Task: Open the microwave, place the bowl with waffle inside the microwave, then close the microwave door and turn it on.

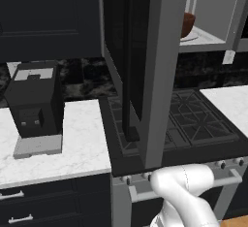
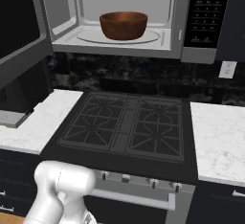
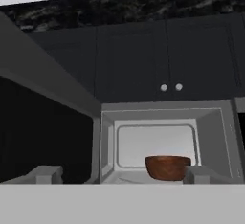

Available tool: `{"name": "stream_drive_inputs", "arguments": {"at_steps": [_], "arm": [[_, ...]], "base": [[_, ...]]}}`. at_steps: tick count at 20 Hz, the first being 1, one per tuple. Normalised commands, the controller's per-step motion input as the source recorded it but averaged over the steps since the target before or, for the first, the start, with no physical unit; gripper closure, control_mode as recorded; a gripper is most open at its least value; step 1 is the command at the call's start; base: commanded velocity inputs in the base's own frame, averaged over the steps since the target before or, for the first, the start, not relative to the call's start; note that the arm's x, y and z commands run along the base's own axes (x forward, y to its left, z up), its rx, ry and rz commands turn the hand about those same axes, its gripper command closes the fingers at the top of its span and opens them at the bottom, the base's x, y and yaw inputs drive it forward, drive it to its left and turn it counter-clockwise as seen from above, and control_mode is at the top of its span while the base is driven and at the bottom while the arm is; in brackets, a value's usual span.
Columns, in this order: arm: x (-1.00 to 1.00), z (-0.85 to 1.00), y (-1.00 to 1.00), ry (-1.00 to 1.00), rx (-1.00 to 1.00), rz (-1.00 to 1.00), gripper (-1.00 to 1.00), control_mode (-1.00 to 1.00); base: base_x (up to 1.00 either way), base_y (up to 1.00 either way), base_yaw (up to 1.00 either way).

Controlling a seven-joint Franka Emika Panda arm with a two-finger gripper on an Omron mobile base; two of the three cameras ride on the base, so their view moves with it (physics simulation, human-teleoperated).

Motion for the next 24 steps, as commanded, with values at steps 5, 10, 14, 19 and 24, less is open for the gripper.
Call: {"name": "stream_drive_inputs", "arguments": {"at_steps": [5, 10, 14, 19, 24], "arm": [[-0.96, -0.05, 0.51, -0.1, -0.09, 0.0, -1.0, -1.0], [-0.5, -0.21, 0.69, -0.2, -0.05, -0.01, -1.0, -1.0], [-0.01, 0.0, 1.0, -0.02, -0.19, -0.22, -1.0, -1.0], [0.51, -0.13, 0.88, 0.03, -0.25, -0.41, -1.0, -1.0], [0.85, -0.34, 0.61, 0.01, -0.19, -0.5, -1.0, -1.0]], "base": [[0.0, 0.0, 0.0], [0.0, 0.0, 0.0], [0.0, 0.0, 0.0], [0.0, 0.0, 0.0], [0.0, 0.0, 0.0]]}}
